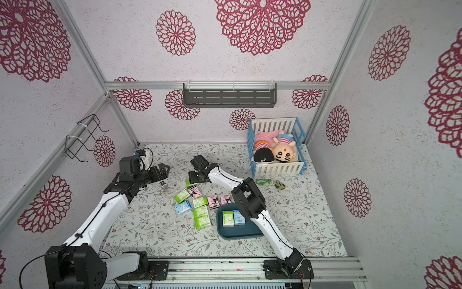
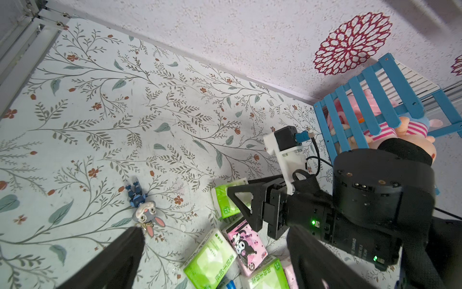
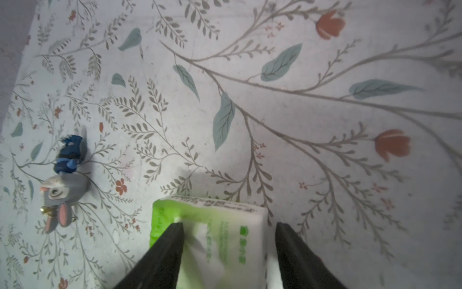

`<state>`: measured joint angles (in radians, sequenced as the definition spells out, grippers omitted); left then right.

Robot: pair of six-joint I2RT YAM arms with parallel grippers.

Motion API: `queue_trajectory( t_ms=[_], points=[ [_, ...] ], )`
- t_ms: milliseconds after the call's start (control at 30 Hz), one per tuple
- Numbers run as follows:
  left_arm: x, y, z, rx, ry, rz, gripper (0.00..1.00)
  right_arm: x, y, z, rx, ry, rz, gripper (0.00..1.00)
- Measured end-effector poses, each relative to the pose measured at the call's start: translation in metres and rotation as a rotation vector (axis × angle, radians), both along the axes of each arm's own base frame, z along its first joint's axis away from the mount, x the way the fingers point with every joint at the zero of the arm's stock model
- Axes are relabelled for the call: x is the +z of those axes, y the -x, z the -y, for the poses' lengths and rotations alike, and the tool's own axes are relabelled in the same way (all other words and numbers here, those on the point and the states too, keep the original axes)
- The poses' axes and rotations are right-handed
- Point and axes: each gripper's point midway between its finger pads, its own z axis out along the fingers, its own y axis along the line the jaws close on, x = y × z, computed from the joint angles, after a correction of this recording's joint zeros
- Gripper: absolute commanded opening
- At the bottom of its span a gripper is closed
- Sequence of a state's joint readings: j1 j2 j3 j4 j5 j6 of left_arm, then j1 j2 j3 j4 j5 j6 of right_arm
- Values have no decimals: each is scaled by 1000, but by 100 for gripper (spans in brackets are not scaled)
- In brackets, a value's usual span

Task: Put the pocket tissues into the storage box
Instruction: Pick up the pocket tissues from the center of the board.

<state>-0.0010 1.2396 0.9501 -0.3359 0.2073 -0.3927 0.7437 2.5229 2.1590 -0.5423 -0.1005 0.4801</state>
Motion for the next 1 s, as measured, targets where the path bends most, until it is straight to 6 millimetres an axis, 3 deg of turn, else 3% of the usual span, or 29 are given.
queue_trajectory(
  t_ms=[100, 300, 500, 633, 800, 1000],
  points=[
    [0, 0, 0, 1, -1, 0, 97, 1, 0, -2, 6, -8, 5, 52],
    [1, 0, -1, 3, -3, 3, 97, 3, -1, -5, 20, -23, 16, 28],
    [1, 0, -1, 3, -3, 3, 97, 8, -2, -7, 19, -41, 25, 15],
    [1, 0, -1, 3, -2, 2, 97, 12, 3, -1, 7, -55, 29, 13],
    [0, 1, 0, 2, -2, -2, 97, 31, 25, 25, -22, -66, 33, 11],
    [1, 0, 2, -7, 7, -9, 97, 104, 52, 97, -114, -139, 121, 9]
  ],
)
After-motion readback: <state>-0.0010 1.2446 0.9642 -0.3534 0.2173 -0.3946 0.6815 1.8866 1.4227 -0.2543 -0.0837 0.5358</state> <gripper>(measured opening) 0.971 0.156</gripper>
